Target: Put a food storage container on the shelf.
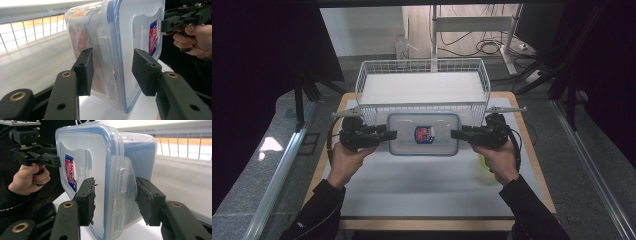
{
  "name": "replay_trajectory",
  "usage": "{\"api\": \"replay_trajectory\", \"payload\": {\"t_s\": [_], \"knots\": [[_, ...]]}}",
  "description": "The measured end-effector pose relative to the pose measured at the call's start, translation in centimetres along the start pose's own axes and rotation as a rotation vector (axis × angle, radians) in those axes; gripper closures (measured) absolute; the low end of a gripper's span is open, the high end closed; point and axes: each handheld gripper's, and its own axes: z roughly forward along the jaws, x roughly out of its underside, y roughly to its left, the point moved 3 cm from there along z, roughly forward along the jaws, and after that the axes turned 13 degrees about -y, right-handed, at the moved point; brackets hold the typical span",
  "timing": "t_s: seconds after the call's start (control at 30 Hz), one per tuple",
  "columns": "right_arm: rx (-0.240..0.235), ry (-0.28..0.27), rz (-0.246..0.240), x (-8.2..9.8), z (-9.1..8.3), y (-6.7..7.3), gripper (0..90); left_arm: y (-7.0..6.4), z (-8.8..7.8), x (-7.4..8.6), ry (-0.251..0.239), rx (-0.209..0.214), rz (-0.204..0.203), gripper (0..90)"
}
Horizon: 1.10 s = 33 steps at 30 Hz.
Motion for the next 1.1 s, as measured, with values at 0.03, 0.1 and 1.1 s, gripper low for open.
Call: {"api": "replay_trajectory", "payload": {"t_s": [0.03,0.1,1.1], "knots": [[-0.001,-0.002,-0.001,-0.2,0.1,0.0,51.3,0.1,0.0,-0.4,-0.003,-0.001,0.002,52.8],[-0.001,-0.007,-0.01,-0.9,0.3,0.0,51.2,0.2,0.0,-0.8,-0.005,-0.004,0.003,52.7],[0.025,-0.086,-0.009,-10.0,3.5,-1.9,49.8,3.6,2.2,-9.4,-0.052,-0.021,-0.004,53.0]]}}
